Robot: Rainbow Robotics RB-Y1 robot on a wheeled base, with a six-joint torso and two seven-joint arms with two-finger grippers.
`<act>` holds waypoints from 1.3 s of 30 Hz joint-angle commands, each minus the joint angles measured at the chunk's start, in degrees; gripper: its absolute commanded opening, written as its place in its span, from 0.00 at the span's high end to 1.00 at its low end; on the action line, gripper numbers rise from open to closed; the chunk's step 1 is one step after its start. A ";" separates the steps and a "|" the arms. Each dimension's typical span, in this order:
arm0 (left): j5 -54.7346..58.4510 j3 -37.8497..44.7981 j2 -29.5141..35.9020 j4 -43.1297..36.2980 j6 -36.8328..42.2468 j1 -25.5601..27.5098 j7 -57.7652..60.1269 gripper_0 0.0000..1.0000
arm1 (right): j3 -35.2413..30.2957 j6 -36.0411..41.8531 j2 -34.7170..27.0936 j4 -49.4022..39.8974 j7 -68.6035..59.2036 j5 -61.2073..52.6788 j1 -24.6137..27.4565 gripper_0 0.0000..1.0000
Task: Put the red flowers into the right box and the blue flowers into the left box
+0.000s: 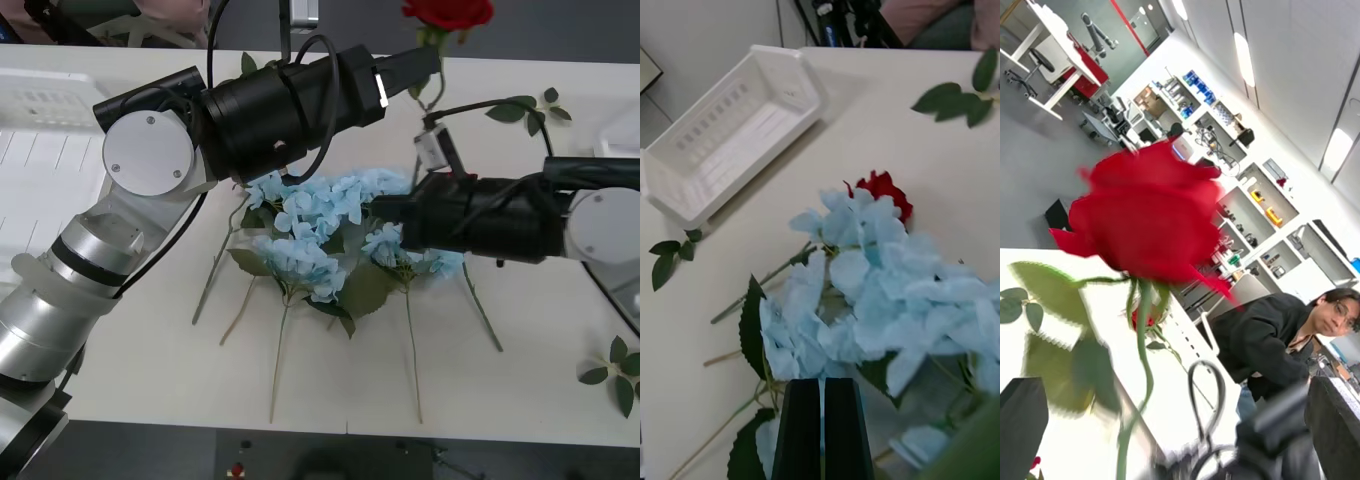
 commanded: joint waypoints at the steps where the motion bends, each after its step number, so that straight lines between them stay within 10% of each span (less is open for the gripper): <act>1: 0.08 -0.48 -0.33 0.04 -1.48 -1.33 -0.60 0.00 | -0.62 -0.13 -13.00 -0.40 -8.11 -7.07 -2.22 1.00; 15: 16.17 -0.39 31.92 8.21 16.71 -0.62 9.33 0.00 | -4.92 9.18 -36.02 21.31 -20.06 -13.92 -3.10 1.00; 39: -13.71 -25.88 22.43 33.96 13.11 -16.80 9.68 0.04 | -4.04 4.96 -27.59 45.74 -24.99 37.23 -4.51 1.00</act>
